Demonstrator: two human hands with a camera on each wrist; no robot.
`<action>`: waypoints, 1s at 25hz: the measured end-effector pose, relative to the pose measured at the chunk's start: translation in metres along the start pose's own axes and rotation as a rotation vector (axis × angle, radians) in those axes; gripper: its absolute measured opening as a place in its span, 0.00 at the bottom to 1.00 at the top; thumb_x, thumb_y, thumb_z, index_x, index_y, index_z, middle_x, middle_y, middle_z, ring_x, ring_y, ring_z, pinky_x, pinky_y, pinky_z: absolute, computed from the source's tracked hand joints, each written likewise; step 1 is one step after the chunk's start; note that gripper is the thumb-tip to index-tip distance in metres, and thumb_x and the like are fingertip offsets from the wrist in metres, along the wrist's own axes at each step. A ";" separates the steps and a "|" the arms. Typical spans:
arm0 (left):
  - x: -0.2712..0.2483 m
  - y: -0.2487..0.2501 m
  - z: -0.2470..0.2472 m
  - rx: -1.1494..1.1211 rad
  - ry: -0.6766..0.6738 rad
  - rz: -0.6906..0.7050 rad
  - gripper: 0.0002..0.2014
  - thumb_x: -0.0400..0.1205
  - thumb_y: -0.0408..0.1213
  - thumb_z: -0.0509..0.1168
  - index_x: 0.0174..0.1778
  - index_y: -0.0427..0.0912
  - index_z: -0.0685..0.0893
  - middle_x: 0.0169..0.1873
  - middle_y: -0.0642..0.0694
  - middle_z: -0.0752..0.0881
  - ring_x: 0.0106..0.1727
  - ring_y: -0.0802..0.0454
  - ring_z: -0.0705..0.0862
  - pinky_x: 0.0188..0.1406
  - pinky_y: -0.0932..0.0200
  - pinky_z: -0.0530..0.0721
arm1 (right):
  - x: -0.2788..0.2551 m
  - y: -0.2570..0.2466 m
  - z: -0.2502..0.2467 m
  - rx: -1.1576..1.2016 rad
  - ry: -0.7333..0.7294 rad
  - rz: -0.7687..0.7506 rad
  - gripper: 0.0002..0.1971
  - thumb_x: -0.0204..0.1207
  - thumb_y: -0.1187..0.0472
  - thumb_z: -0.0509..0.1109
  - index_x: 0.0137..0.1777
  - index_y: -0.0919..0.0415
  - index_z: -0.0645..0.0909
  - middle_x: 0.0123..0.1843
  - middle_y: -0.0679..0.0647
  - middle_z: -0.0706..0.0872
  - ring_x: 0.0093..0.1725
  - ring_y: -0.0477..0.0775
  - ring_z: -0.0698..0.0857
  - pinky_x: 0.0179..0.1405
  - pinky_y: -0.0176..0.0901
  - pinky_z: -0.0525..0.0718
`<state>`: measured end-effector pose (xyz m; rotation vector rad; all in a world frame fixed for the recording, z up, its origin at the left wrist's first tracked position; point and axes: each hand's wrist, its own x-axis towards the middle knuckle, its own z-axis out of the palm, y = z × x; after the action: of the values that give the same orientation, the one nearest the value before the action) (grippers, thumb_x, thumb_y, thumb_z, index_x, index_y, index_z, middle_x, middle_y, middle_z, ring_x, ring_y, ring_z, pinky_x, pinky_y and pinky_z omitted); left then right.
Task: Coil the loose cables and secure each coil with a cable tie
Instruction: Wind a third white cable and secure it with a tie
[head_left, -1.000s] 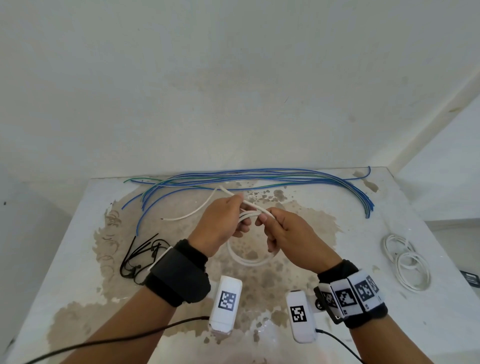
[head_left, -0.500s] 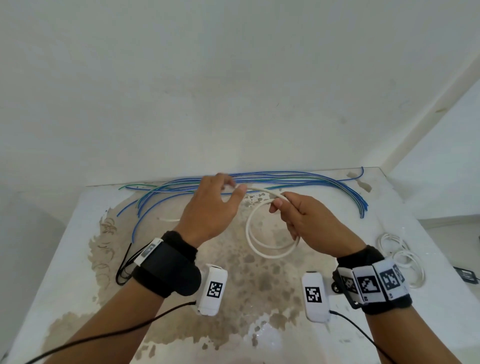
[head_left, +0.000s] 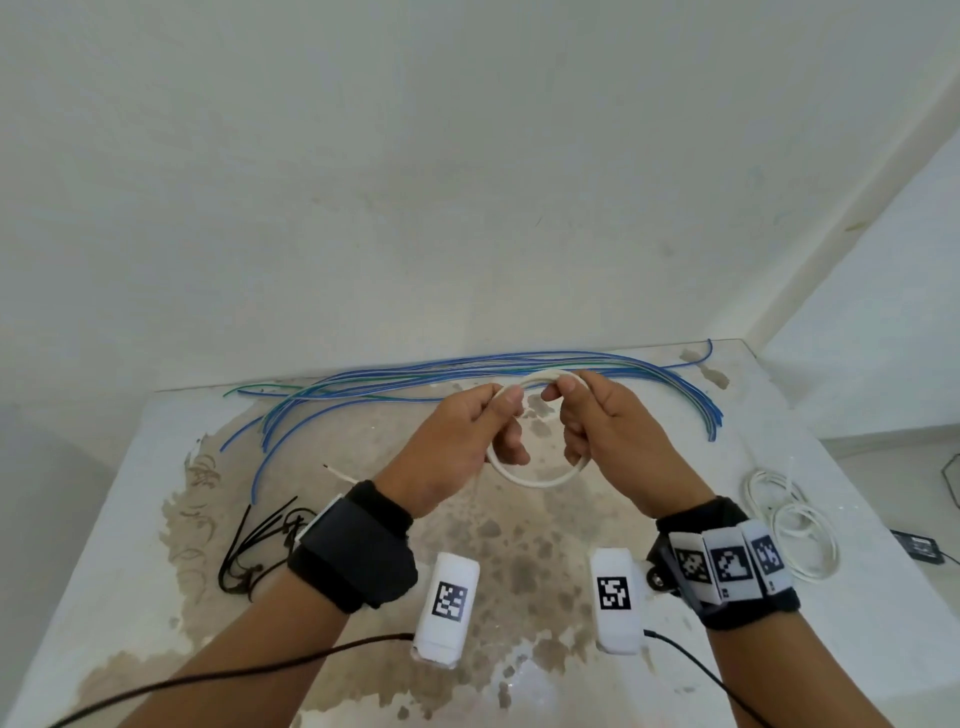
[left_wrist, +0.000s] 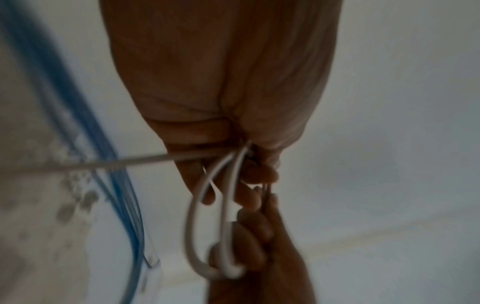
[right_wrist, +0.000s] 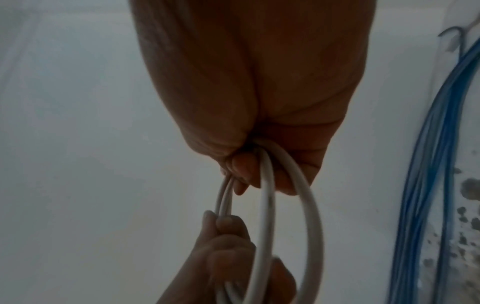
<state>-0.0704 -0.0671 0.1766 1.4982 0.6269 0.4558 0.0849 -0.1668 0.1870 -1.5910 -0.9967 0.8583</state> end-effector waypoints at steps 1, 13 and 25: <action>0.000 0.000 0.001 -0.146 0.015 -0.046 0.13 0.90 0.46 0.58 0.45 0.42 0.79 0.25 0.53 0.77 0.26 0.56 0.79 0.39 0.59 0.84 | -0.001 0.002 0.003 0.028 -0.008 0.019 0.17 0.92 0.53 0.56 0.55 0.62 0.83 0.31 0.47 0.74 0.28 0.50 0.76 0.35 0.49 0.80; -0.002 -0.004 -0.011 -0.294 0.066 -0.157 0.16 0.90 0.51 0.57 0.38 0.49 0.72 0.26 0.54 0.57 0.24 0.57 0.55 0.23 0.63 0.61 | -0.010 0.005 0.005 0.315 -0.194 0.224 0.23 0.91 0.51 0.53 0.54 0.64 0.88 0.42 0.57 0.88 0.44 0.55 0.89 0.48 0.50 0.89; -0.008 -0.004 -0.007 -0.280 0.223 -0.207 0.18 0.89 0.50 0.60 0.34 0.50 0.70 0.22 0.56 0.59 0.21 0.59 0.54 0.19 0.62 0.51 | -0.016 0.009 0.021 -0.196 -0.113 -0.030 0.09 0.88 0.52 0.64 0.63 0.49 0.83 0.46 0.49 0.92 0.39 0.50 0.91 0.40 0.50 0.92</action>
<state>-0.0811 -0.0670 0.1738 1.1131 0.8475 0.5308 0.0607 -0.1746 0.1745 -1.7020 -1.2131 0.8593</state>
